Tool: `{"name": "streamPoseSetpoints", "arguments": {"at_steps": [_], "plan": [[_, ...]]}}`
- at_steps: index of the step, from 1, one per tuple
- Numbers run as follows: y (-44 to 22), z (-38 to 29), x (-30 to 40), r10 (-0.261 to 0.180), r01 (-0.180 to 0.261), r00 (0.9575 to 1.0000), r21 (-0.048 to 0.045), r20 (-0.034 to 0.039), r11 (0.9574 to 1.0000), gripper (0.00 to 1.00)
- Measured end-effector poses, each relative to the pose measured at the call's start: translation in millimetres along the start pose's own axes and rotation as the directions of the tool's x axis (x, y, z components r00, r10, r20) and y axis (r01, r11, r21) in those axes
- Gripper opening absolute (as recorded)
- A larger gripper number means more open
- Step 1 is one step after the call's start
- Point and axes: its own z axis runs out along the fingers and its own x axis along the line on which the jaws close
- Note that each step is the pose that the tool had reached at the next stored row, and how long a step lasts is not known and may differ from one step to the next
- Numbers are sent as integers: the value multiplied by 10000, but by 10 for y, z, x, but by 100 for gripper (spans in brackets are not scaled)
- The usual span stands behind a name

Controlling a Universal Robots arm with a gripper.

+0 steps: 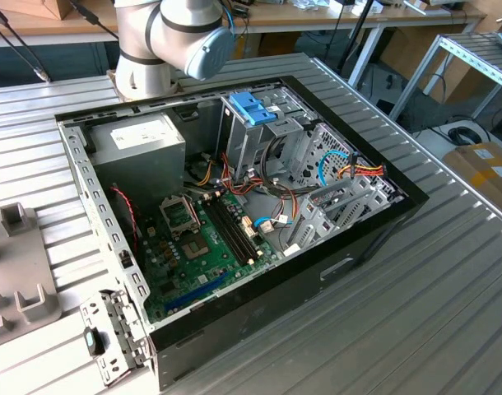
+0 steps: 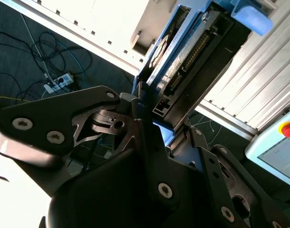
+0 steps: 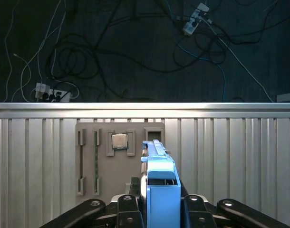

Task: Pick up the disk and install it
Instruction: 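Pick up the disk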

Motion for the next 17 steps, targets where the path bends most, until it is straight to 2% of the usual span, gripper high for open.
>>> {"name": "streamPoseSetpoints", "arguments": {"at_steps": [17], "plan": [[0, -2, 109, 1, -1, 10000, 1, 0, 10000, 37]]}}
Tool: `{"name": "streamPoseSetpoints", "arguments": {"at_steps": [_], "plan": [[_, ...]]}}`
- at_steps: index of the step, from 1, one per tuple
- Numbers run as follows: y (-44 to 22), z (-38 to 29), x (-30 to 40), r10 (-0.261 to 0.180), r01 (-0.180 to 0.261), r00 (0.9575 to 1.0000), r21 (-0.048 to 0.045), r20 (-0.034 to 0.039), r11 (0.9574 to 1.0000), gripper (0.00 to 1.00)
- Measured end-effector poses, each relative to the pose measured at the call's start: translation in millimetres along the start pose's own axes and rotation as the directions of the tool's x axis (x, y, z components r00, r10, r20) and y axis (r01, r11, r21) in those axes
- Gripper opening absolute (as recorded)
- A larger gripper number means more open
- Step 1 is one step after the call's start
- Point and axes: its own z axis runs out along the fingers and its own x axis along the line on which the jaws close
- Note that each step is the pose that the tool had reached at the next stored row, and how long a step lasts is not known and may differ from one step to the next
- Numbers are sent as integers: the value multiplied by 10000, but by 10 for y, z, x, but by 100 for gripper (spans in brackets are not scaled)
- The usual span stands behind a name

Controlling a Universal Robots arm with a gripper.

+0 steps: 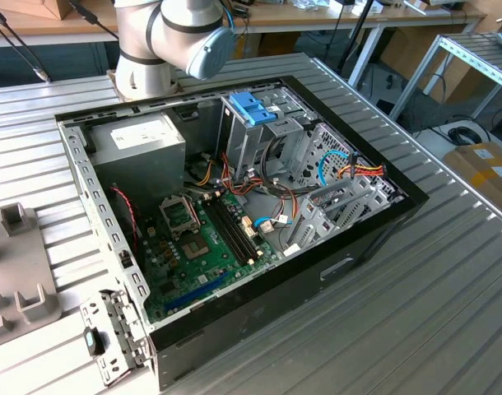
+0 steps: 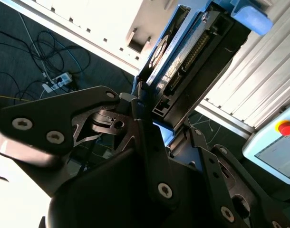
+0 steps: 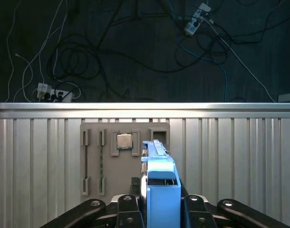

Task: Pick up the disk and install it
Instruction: 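Pick up the disk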

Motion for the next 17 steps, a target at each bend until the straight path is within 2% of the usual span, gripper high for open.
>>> {"name": "streamPoseSetpoints", "arguments": {"at_steps": [17], "plan": [[-2, -2, 71, -1, 1, 10000, 1, 0, 10000, 37]]}}
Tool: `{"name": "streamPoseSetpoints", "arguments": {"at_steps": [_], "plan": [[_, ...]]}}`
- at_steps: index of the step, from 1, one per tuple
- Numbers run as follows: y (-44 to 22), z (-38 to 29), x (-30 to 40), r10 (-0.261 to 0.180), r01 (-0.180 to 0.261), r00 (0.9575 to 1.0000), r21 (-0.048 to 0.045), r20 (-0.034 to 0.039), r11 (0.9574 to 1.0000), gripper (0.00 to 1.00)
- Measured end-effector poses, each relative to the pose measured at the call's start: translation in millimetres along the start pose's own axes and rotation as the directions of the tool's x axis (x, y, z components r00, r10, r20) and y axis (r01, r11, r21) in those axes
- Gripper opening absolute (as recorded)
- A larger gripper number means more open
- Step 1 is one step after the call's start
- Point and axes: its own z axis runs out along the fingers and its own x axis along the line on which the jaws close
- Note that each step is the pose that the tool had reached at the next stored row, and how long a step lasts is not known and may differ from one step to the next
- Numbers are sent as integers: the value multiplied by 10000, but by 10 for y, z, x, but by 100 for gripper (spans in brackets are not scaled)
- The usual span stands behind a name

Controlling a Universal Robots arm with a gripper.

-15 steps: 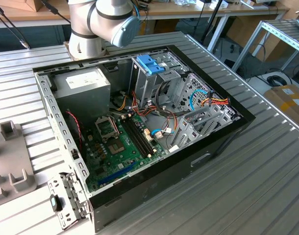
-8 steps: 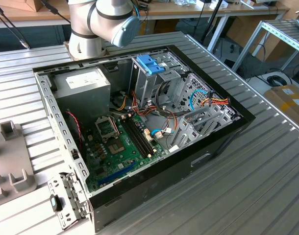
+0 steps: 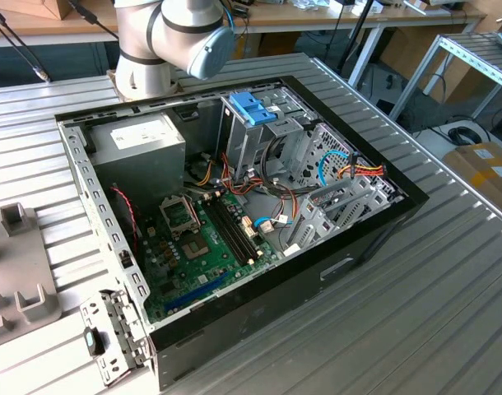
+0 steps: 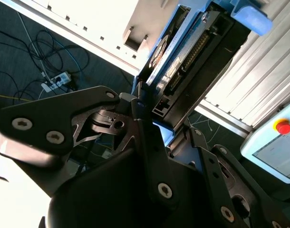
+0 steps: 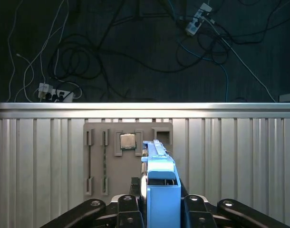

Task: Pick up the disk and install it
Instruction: 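Pick up the disk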

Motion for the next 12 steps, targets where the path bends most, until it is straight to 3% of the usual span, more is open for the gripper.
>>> {"name": "streamPoseSetpoints", "arguments": {"at_steps": [12], "plan": [[-2, -2, 64, 0, 0, 10000, -1, 0, 10000, 37]]}}
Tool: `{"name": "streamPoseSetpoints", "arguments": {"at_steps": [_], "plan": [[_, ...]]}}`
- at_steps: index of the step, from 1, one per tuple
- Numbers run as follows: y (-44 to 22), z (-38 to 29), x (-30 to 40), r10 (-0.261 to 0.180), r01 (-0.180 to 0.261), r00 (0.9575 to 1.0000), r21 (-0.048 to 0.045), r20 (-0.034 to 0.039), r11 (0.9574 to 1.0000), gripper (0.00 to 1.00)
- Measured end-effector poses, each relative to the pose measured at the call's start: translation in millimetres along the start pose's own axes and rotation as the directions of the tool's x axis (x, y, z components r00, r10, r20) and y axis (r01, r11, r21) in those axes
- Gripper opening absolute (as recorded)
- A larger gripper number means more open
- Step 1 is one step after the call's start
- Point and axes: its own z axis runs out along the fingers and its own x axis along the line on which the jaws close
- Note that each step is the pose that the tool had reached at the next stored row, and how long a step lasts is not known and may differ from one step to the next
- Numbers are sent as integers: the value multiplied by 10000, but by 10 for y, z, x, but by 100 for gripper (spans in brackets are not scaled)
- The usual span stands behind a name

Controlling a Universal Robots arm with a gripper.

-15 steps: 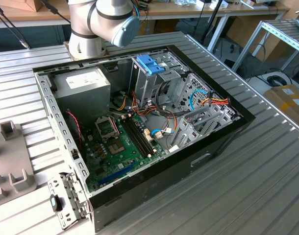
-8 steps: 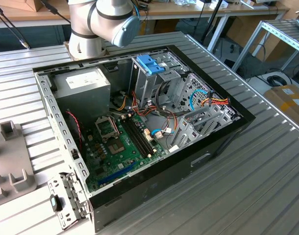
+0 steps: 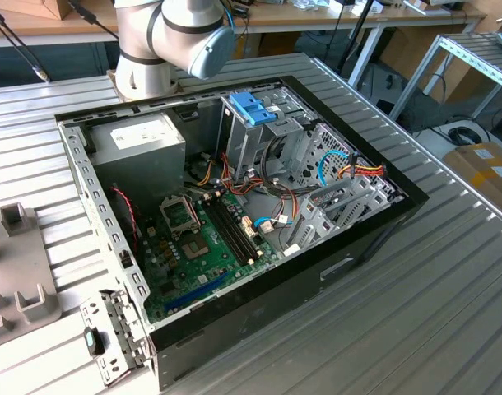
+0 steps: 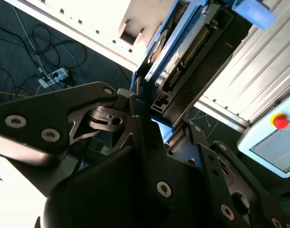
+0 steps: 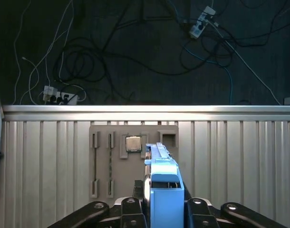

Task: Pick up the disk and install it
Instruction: 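Pick up the disk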

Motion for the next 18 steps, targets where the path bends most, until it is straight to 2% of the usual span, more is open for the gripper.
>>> {"name": "streamPoseSetpoints", "arguments": {"at_steps": [18], "plan": [[-2, -3, 94, 0, 0, 10000, 0, 0, 10000, 37]]}}
